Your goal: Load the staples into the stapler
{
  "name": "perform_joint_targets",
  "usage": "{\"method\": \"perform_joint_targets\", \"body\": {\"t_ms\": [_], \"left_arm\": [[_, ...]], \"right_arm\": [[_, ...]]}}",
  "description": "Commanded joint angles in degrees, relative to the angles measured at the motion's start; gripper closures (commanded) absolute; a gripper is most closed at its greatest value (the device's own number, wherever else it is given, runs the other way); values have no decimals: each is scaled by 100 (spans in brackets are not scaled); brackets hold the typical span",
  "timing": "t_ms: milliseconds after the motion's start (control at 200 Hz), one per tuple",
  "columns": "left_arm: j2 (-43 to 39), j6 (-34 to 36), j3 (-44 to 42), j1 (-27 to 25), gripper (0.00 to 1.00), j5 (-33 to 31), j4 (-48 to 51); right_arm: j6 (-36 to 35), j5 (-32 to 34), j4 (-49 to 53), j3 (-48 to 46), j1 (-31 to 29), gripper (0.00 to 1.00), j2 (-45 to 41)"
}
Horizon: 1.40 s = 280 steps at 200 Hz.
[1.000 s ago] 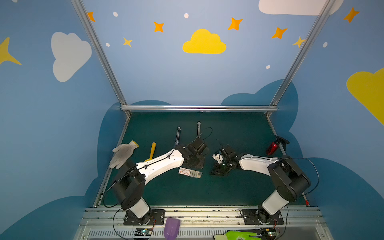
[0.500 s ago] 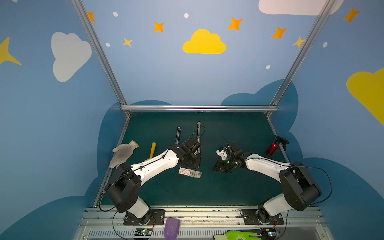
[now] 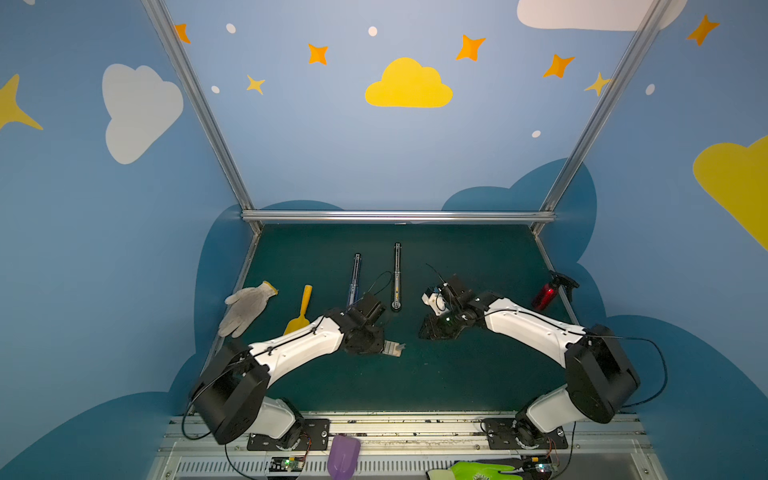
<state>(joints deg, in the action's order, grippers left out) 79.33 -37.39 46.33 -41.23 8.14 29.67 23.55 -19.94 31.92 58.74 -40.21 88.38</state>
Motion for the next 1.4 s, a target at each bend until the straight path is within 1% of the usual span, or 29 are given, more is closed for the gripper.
{"method": "perform_joint_targets", "body": {"t_ms": [0,35,60,160,235,275,436,591,711,1066,1192,1302,1397], "left_arm": [[-570,-802,-391,90,59,-500,45],[-771,-1011,-543,134,58,-642,120],[-910,-1113,-654,184,56,-678,166],[-1470,-1362,-1003,422,55,-666,308],[-1893,-1622,-1268,601,50,-665,393],[-2092,-1743,-1407,731,50,-620,423],[-2743,-1890,-1861,1174,49,-335,465],[-3112,-1948,-2104,1364,49,-304,525],[-3235,-1922,-2161,1468,49,-263,600],[-3278,-1904,-2332,1662,49,-33,496],[-3267,-1886,-2347,1719,49,7,496],[-3241,-1869,-2365,1763,49,53,452],[-3189,-1849,-2373,1798,49,82,418]], "right_arm": [[-702,736,1078,674,-281,61,370],[-845,848,1272,928,-375,61,517],[-934,939,1410,1098,-438,60,631],[-1275,1069,1915,1766,-595,60,1119],[-1520,1108,2309,2258,-736,61,1528],[-1615,1223,2493,2505,-841,61,1755],[-1885,1477,2910,3182,-1235,60,2409],[-2008,1771,3168,3635,-1485,60,2868],[-2054,1774,3188,3806,-1593,61,3064],[-2161,2090,3224,4087,-1811,62,3561],[-2181,2125,3252,4106,-1854,65,3659],[-2193,2166,3242,4080,-1886,70,3699],[-2171,2251,3242,4058,-1919,71,3747]]}}
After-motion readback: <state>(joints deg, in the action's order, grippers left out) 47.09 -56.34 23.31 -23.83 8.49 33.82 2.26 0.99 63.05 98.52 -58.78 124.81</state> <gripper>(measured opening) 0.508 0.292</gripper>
